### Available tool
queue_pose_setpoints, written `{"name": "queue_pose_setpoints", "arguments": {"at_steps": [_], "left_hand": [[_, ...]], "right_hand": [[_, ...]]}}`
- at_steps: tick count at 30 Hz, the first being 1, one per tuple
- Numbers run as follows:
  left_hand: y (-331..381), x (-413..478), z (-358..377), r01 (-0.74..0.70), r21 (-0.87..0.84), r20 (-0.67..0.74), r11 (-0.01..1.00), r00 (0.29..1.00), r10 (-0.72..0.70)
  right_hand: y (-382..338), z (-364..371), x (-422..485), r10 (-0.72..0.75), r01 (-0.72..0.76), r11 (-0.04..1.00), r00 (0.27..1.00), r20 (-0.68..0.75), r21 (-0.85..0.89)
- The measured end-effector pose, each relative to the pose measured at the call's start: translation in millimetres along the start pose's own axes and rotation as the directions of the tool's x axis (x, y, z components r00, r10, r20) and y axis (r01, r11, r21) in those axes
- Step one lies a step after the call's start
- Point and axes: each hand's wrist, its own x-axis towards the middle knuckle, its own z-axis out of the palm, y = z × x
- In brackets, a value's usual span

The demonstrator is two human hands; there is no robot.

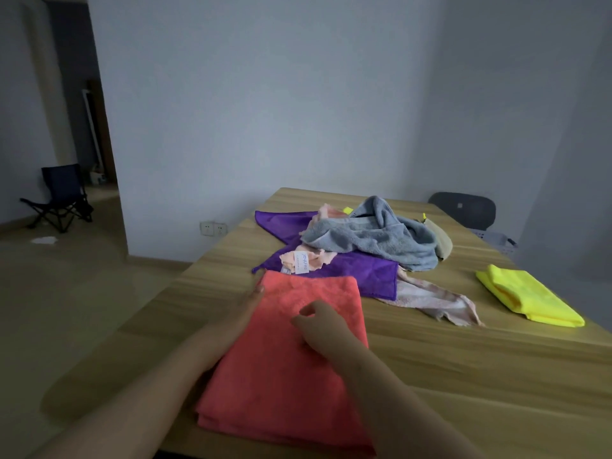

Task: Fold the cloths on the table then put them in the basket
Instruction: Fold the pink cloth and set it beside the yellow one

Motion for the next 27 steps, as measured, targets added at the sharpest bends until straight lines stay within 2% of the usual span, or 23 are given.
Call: {"name": "queue_pose_setpoints", "arguments": {"at_steps": [1,4,7,10,11,14,16,18,21,23,27], "left_hand": [[-0.8,-6.6,-2.0,-0.027,0.039,0.006,0.999,1.000,0.027],[-1.5,-36.8,-2.4,-0.185,0.125,0.151,0.975,0.975,0.165],[8.2,-72.3,8.1,-0.322,0.252,0.268,0.912,0.929,0.254],[24.6,-95.3,19.8,-0.447,0.428,0.345,0.786,0.884,0.315],[29.9,-101.2,22.6,-0.491,0.499,0.345,0.714,0.868,0.357],[35.9,-104.2,30.7,-0.559,0.654,0.244,0.509,0.793,0.558],[38.6,-99.3,38.6,-0.599,0.665,0.239,0.445,0.736,0.634],[37.1,-90.5,48.6,-0.652,0.622,0.337,0.433,0.722,0.604],[27.4,-82.0,59.7,-0.657,0.650,0.513,0.383,0.751,0.416],[20.1,-81.3,61.7,-0.634,0.708,0.545,0.311,0.771,0.330],[23.4,-88.2,56.1,-0.589,0.796,0.528,0.142,0.789,0.314]], "right_hand": [[4.2,-2.5,0.1,0.002,-0.002,0.998,1.000,-0.003,-0.067],[20.3,-18.8,-1.9,-0.003,-0.016,0.943,0.998,-0.057,-0.332],[36.4,-42.3,-5.8,-0.005,-0.023,0.893,0.998,-0.060,-0.449],[52.4,-68.1,-10.9,-0.007,-0.006,0.850,1.000,-0.023,-0.527],[58.6,-77.4,-14.4,0.000,-0.006,0.840,1.000,-0.012,-0.543],[74.2,-100.4,-24.8,0.013,-0.024,0.823,1.000,-0.023,-0.568],[78.0,-109.2,-31.4,0.005,-0.042,0.813,0.998,-0.065,-0.581],[79.0,-110.5,-38.1,-0.018,-0.054,0.800,0.993,-0.113,-0.597],[83.2,-103.5,-50.1,-0.028,-0.103,0.782,0.979,-0.200,-0.614],[89.2,-97.3,-55.9,-0.014,-0.135,0.753,0.975,-0.221,-0.644],[95.4,-97.5,-50.0,-0.048,-0.114,0.710,0.977,-0.209,-0.695]]}}
